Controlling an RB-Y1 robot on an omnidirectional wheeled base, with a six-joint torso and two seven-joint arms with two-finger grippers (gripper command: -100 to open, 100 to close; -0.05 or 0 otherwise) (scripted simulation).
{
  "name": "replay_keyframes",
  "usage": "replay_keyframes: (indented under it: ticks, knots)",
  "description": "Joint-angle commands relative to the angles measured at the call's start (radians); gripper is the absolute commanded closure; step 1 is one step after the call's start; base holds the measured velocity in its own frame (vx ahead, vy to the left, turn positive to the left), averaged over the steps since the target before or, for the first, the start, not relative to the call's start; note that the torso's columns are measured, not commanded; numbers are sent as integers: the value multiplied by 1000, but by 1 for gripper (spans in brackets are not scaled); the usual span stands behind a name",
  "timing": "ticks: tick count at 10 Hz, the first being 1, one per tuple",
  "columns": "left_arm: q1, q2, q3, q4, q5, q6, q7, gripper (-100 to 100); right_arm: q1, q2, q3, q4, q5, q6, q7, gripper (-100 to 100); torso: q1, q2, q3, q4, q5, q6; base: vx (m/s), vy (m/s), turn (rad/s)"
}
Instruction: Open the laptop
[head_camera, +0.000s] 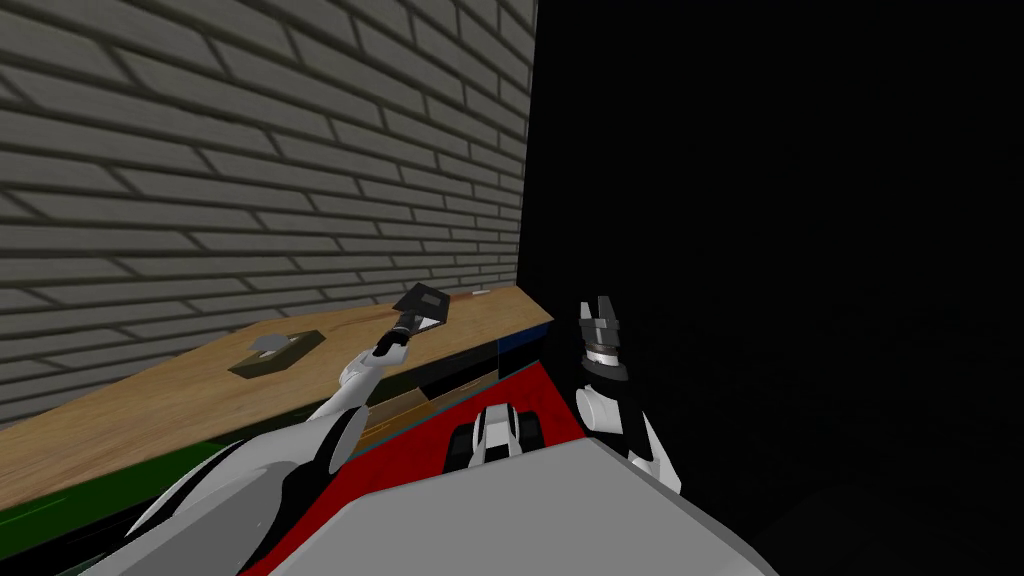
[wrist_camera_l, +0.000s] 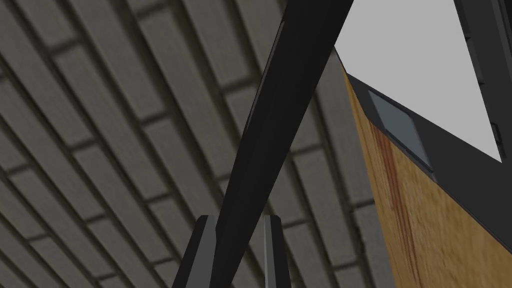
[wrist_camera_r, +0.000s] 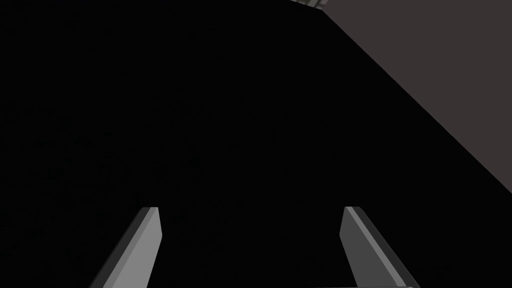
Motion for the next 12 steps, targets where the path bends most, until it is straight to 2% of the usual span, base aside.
replay_keyframes:
  ticks: [1, 2, 3, 4, 5, 6, 7, 8, 10, 12]
  knots:
    - [19, -47, 18, -20, 37, -12, 44, 100, 0, 0, 0, 0, 0, 0, 0, 0, 2, 0, 0, 0, 1, -1, -20, 127, -6]
    - [25, -75, 28, -18, 63, -26, 72, 100, 0, 0, 0, 0, 0, 0, 0, 0, 2, -1, -1, -1, 1, -1, -20, 183, -3]
    - [28, -89, 33, -17, 75, -33, 87, 100, 0, 0, 0, 0, 0, 0, 0, 0, 4, -3, -2, -1, 2, -1, -14, 181, -18]
    - [28, -89, 33, -17, 75, -33, 87, 100, 0, 0, 0, 0, 0, 0, 0, 0, 3, -3, -2, -1, 1, -2, -3, 102, -1]
    - [30, -103, 38, -16, 88, -40, 101, 100, 0, 0, 0, 0, 0, 0, 0, 0, -2, -5, -3, -2, 0, -2, 4, 63, 16]
    - [36, -131, 48, -14, 113, -54, 130, 100, 0, 0, 0, 0, 0, 0, 0, 0, -4, -6, -3, -3, 0, -1, 4, 124, 6]
    - [37, -113, 40, -30, 99, -39, 113, 100, 0, 0, 0, 0, 0, 0, 0, 0, 0, -5, -3, -3, 1, 0, -4, 65, -5]
    - [57, -153, 48, -28, 126, -73, 154, 100, 0, 0, 0, 0, 0, 0, 0, 0, -2, -4, -2, -2, 0, 0, 8, 91, -12]
    - [76, -192, 55, -25, 151, -106, 188, 100, 0, 0, 0, 0, 0, 0, 0, 0, 0, -3, -2, -3, 2, 2, 14, 152, -52]
    - [76, -192, 55, -25, 151, -106, 188, 100, 0, 0, 0, 0, 0, 0, 0, 0, -2, -5, -3, -2, 0, -1, 15, 62, -6]
